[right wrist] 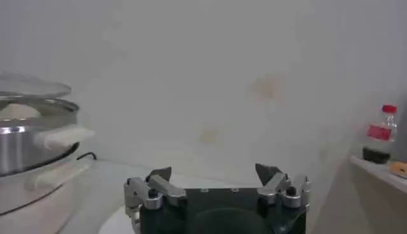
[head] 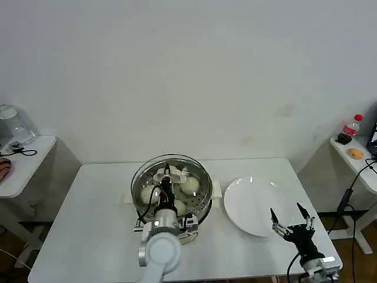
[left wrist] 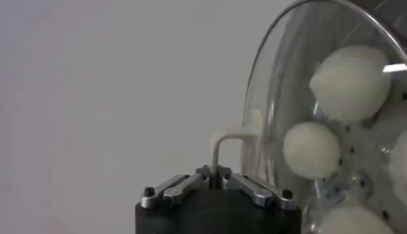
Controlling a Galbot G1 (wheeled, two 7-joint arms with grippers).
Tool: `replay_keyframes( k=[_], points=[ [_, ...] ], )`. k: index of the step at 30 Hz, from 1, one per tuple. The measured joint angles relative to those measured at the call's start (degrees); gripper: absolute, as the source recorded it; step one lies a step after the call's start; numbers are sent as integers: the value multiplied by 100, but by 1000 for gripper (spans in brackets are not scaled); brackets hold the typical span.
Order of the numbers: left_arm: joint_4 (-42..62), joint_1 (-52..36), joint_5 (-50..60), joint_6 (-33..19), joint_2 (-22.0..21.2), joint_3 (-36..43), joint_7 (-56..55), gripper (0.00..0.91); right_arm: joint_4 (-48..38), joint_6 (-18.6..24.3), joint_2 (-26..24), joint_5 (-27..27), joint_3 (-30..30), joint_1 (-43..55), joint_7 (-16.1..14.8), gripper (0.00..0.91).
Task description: Take steamed baozi put them in steamer then cover it.
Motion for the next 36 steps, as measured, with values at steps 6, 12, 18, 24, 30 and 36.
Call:
replay_keyframes(
  k=[6,12,18,24,30,36],
  points=[
    [44,30,44,-6,-33,20,0,0,-9,5,-5,-1,-1,-4,0,907],
    [49,78,83,-16,-62,43,-8,0,-22,5,-7,-2,-19,14,-1,907],
    [77,88,85,-15,-81,50,-23,0,-44,12,-6,-5,-41,21,-11,907],
    [103,84,60,-12,-89,58,-54,907,-44,12,-12,-8,-48,23,-18,907],
    [59,110,22,-16,-90,67,-65,907,-44,12,0,-28,-75,23,-23,907],
    [-60,188,-20,-39,-56,69,-47,907,-42,12,1,-34,-82,13,-23,907]
  ],
)
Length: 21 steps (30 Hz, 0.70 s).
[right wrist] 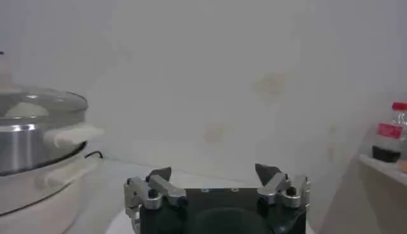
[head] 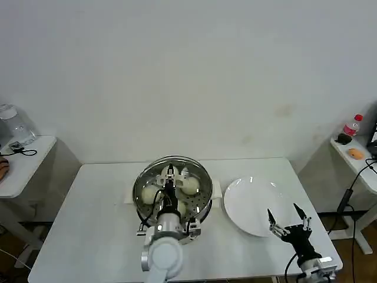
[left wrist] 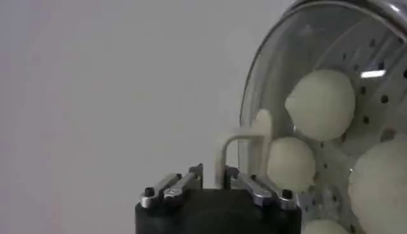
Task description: Take steamed baozi put them in steamer then cover it.
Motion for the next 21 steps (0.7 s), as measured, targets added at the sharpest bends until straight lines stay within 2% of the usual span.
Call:
replay_keyframes(
  k=[9,10,11,12,13,21],
  points=[
    [-130,24,-13,-28,8,13,54,907,13,4,10,-25,-22,-16,-4,907],
    [-130,11,-15,-31,8,13,55,756,14,4,14,-30,-24,-17,-4,907],
    [-130,-4,-16,-36,7,11,55,282,16,5,14,-31,-24,-21,-4,907],
    [-129,-15,-18,-44,6,3,56,81,22,6,15,-31,-23,-27,-4,907],
    [-125,-25,-19,-52,6,-8,60,0,27,8,15,-30,-19,-35,-5,907],
    [-83,-40,-8,-136,8,-50,81,0,30,17,17,-27,-19,-41,-5,907]
  ],
)
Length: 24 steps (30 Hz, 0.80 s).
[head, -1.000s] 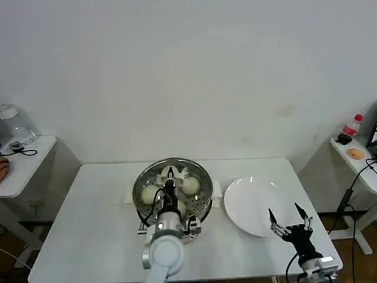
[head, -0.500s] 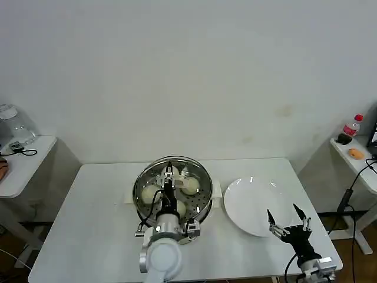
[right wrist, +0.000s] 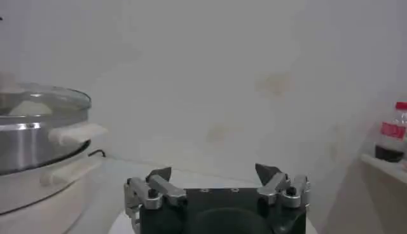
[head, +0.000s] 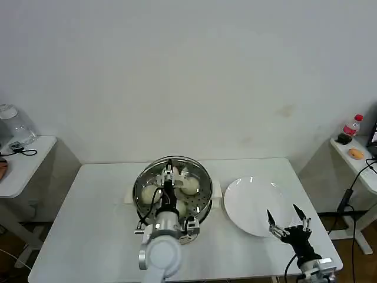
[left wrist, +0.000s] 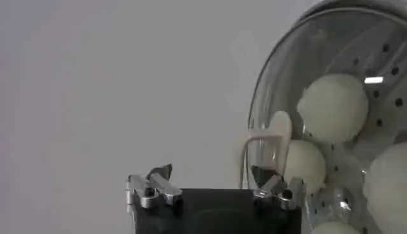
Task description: Take steamed baozi put them in steamer then cover it.
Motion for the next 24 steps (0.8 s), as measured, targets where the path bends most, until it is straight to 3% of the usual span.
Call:
replay_keyframes(
  k=[24],
  points=[
    [55,-17,66,-149,-29,-4,177,0,12,19,48,-43,-38,-26,0,907]
  ],
)
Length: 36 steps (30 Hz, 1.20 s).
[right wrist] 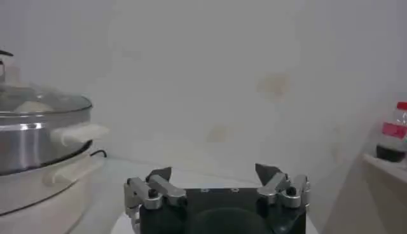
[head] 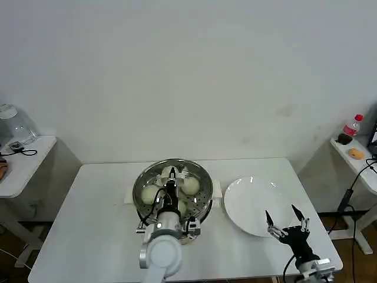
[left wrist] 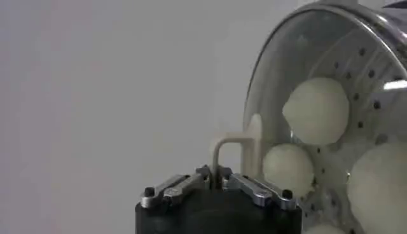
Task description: Take steamed baozi put them in steamer then cover it.
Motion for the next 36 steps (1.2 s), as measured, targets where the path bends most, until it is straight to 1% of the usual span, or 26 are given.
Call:
replay_keyframes(
  k=[22,23,24,36],
  points=[
    [222,-74,-204,314,-19,-4,-257,0,-10,22,65,-85,-35,-23,-8,907],
    [222,-70,-218,316,-19,-3,-271,544,-13,23,65,-87,-36,-24,-9,907],
    [223,-68,-231,318,-19,0,-282,907,-13,24,64,-87,-36,-25,-13,907],
    [45,52,-282,339,-19,78,-282,907,-5,27,66,-112,-69,-26,-23,907]
  ],
)
